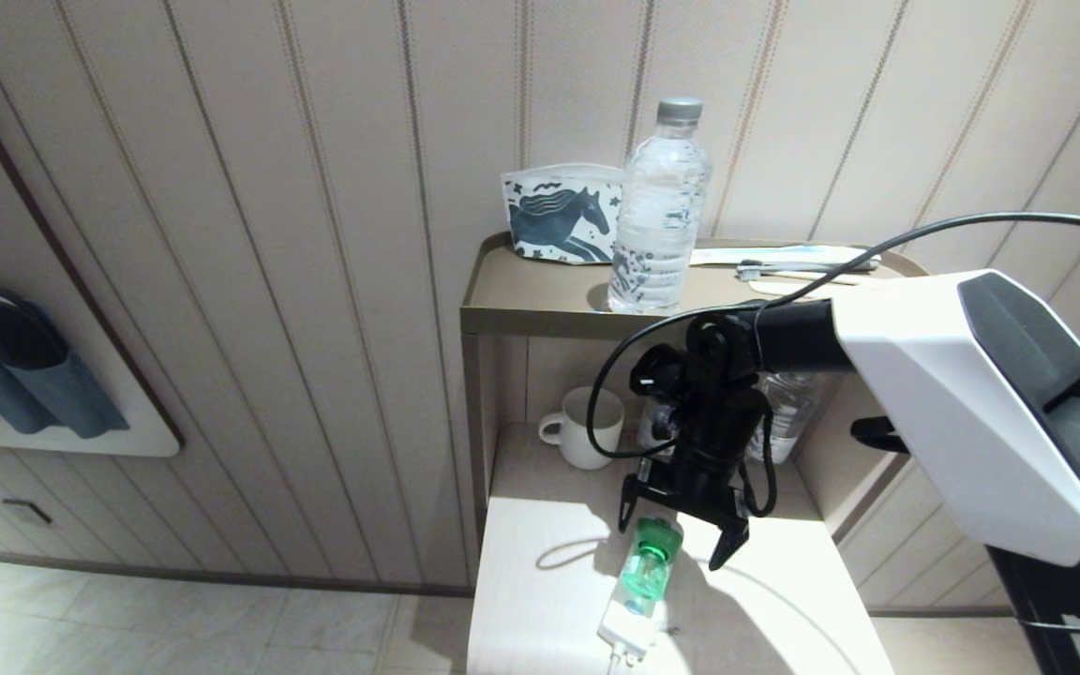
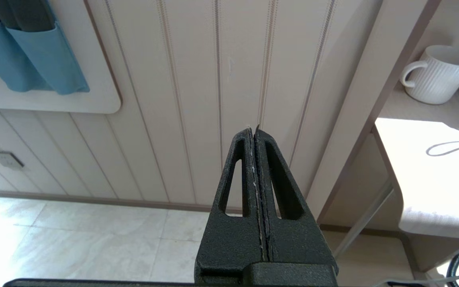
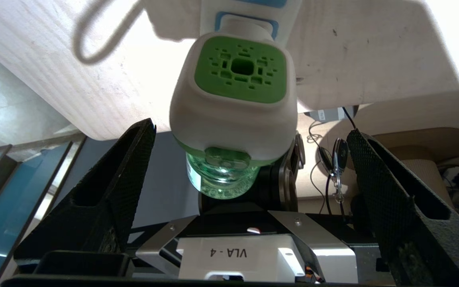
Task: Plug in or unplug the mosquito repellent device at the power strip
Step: Hold the socket with your left hand and unplug it with your right hand
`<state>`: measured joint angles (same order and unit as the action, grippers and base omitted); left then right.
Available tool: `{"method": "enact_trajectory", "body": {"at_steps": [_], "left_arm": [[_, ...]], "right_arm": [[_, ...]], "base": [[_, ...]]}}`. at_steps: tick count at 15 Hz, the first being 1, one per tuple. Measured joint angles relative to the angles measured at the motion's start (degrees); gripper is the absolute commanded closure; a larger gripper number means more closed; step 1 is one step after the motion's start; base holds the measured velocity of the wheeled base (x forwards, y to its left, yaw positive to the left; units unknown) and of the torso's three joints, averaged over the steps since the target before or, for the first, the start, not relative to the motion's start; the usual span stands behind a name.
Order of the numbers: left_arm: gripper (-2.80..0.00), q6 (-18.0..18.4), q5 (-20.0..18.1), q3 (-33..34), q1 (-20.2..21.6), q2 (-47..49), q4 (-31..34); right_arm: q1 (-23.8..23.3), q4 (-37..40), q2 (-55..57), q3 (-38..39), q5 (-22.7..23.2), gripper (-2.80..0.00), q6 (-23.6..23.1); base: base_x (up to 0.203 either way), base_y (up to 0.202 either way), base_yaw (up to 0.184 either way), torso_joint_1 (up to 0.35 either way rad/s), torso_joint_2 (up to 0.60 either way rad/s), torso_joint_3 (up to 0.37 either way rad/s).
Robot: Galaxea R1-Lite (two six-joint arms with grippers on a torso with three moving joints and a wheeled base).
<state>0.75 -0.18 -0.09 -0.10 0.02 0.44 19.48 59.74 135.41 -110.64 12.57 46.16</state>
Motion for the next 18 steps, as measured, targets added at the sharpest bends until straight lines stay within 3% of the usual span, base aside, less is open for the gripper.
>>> {"method": "enact_trajectory", "body": {"at_steps": [9,18], "left_arm": [[0.0,0.0,0.0,0.0,0.0,0.0,0.0],[0.0,0.0,0.0,0.0,0.0,0.0,0.0]], "right_arm": [[-2.3,0.4,-5.0,8.9,-0.3,-2.8,0.0],[1.5,0.7,-5.6,5.2,-0.3,-2.8,0.0]], "base": [[0.0,0.0,0.0,0.0,0.0,0.0],[0.0,0.0,0.0,0.0,0.0,0.0]]}}
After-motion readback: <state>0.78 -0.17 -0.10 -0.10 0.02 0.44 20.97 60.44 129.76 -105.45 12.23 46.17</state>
